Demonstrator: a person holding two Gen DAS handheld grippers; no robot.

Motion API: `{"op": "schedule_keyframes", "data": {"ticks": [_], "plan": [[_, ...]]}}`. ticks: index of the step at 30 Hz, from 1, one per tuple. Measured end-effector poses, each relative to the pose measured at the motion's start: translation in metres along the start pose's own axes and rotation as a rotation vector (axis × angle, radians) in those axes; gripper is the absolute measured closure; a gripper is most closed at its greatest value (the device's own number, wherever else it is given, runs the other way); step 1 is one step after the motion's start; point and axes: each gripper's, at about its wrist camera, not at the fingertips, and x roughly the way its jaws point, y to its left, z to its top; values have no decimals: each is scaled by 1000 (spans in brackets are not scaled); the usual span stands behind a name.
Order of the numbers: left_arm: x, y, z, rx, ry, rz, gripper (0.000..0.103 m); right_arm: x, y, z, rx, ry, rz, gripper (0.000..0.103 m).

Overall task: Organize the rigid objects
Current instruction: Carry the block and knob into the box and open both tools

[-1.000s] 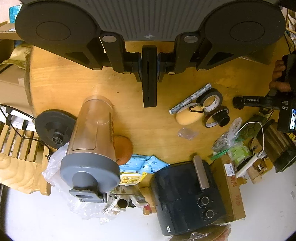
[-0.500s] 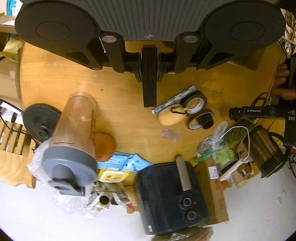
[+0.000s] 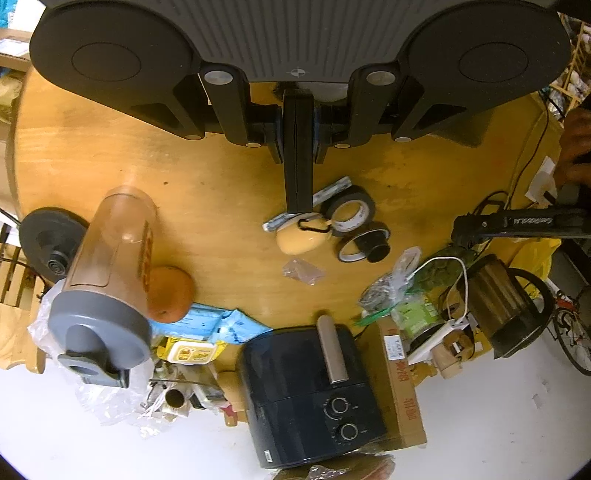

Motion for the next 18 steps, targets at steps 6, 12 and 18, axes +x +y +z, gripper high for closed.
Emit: {"op": "schedule_keyframes", "data": {"ticks": [6,12,18], "plan": [[-21,-12,-13,26,5,-54,61,-3,12,-5,-17,4,38,85],[-36,-23,-31,52,25,-111,61,-5,24,-14,-30,19,73,85],[-42,-31,-49,73,55,-145,61,-7,39,-26,-52,43,114,85]]}}
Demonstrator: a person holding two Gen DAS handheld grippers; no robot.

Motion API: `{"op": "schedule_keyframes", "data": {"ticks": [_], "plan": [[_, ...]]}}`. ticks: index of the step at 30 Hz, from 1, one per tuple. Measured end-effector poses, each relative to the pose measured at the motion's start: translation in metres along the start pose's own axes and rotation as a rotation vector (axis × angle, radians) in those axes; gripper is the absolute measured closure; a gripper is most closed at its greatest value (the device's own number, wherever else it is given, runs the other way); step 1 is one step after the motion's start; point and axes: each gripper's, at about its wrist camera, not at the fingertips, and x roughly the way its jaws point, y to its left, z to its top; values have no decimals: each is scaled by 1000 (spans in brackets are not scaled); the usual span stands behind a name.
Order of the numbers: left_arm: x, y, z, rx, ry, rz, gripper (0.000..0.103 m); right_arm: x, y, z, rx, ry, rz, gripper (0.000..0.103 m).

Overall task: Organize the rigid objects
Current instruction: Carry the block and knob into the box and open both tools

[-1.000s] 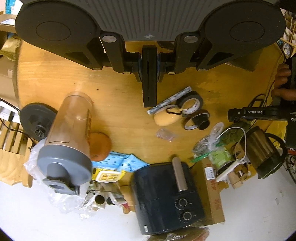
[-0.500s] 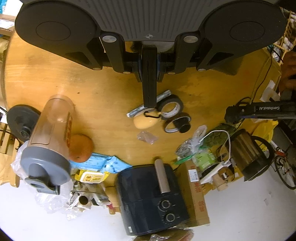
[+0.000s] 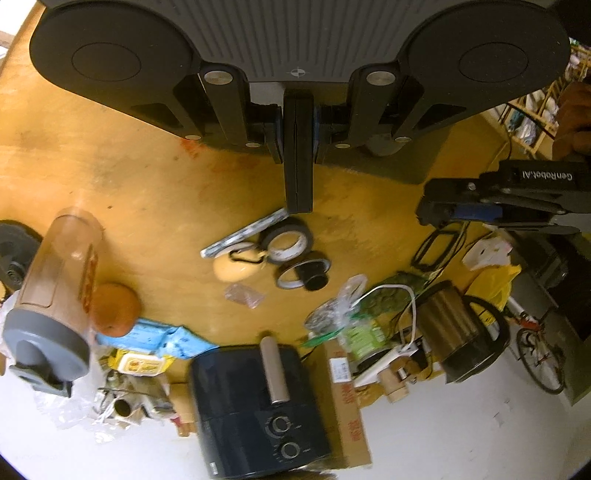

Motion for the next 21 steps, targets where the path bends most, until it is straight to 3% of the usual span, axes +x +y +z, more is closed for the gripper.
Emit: {"op": "schedule_keyframes", "data": {"ticks": [10,21], "plan": [[-2,-7,-32,26,67,-20,61,1,14,-24,-24,54,25,85],[4,-11,-57,54,168,9,60,2,17,-47,-49,119,-26,85]]}}
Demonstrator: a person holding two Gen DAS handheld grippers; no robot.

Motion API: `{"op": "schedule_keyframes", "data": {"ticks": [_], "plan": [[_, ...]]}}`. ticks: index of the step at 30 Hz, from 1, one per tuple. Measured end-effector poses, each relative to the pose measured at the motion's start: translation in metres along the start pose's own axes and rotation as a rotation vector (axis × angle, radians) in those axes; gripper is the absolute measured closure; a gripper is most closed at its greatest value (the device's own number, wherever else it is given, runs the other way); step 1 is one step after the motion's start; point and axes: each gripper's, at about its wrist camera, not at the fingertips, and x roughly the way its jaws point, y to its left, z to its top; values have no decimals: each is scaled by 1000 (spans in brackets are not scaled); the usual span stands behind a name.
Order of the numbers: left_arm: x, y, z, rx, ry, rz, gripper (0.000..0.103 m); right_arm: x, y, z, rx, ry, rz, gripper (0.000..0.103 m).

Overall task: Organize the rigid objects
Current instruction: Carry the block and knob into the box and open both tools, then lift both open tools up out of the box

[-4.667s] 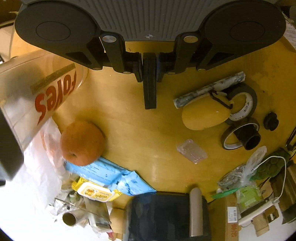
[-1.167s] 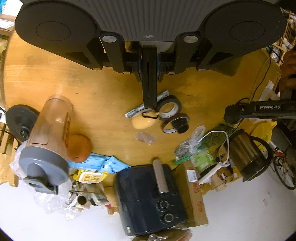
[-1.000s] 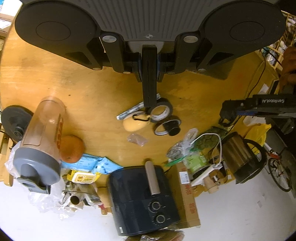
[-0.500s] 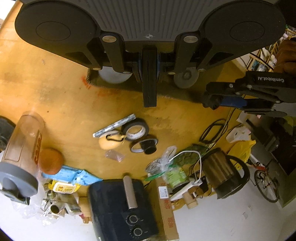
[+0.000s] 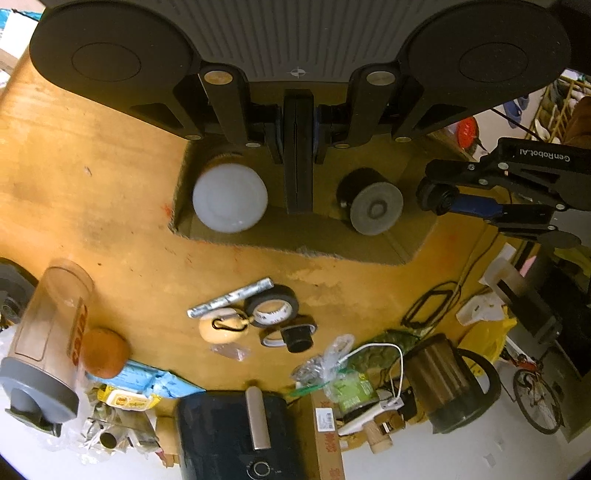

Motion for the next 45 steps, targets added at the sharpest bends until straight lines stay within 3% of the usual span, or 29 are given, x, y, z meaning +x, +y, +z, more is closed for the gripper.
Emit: {"op": "schedule_keyframes", "data": {"ticks": [2,3,5,6,10,24,27,35,42,45], "plan": [[0,-1,-3,1,5,14,60,2,1,-1,-10,31,-27,80],[0,-1,-4,0,6,13,58,2,1,-2,-16,34,-43,72],[-2,-2,-5,-2,5,3,52,0,2,-3,-15,30,-68,28],[-4,-2,-5,-6,-1,0,48,-1,3,-4,-12,23,-78,20],[-11,-4,-6,-19,-20,7,47,-9,8,-3,7,-19,-98,0],[-26,3,13,-71,-57,149,46,-3,30,15,-39,21,-285,0],[-29,6,17,-75,-65,177,29,-4,33,18,-77,12,-324,0],[-33,13,26,-90,-104,218,27,-2,29,25,-80,-14,-378,0],[-32,15,34,-74,-149,253,14,-2,13,30,-25,-42,-372,0],[-30,16,39,-84,-160,259,14,-4,4,34,-16,-79,-379,0]]}}
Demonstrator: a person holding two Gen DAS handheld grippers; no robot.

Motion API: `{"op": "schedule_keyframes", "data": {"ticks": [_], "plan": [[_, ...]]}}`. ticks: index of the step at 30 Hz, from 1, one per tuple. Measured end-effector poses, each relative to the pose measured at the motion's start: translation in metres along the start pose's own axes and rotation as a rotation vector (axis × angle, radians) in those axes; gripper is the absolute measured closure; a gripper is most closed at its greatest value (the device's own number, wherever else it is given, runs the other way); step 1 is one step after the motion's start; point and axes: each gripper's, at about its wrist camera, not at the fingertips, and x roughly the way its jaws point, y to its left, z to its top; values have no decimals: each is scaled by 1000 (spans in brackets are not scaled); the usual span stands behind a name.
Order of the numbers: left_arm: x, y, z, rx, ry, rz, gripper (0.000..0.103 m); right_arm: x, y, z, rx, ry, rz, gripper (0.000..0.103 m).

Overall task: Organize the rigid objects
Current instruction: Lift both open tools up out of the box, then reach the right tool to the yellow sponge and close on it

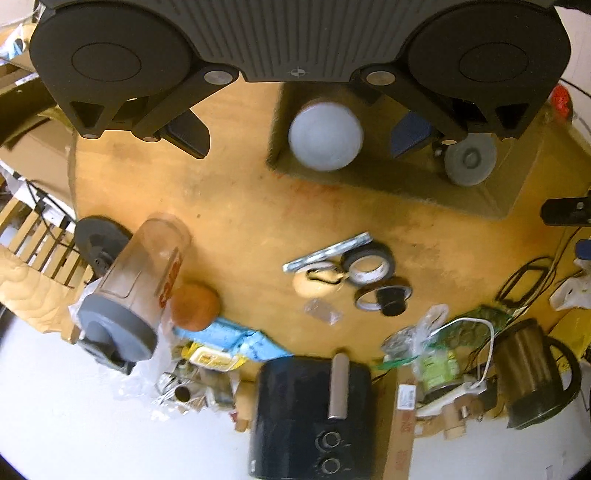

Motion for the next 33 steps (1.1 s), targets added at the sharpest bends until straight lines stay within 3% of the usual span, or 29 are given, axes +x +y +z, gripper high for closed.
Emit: {"op": "schedule_keyframes", "data": {"ticks": [6,12,23,33], "plan": [[8,1,6,-9,-5,40,14,16,-16,13,-33,32,10,0],[16,3,9,-27,18,44,14,34,-26,26,-100,70,75,0],[18,3,16,-44,33,-20,14,74,-33,53,-182,119,181,0],[19,7,17,-70,55,-14,14,108,-36,86,-169,118,305,0]]}}
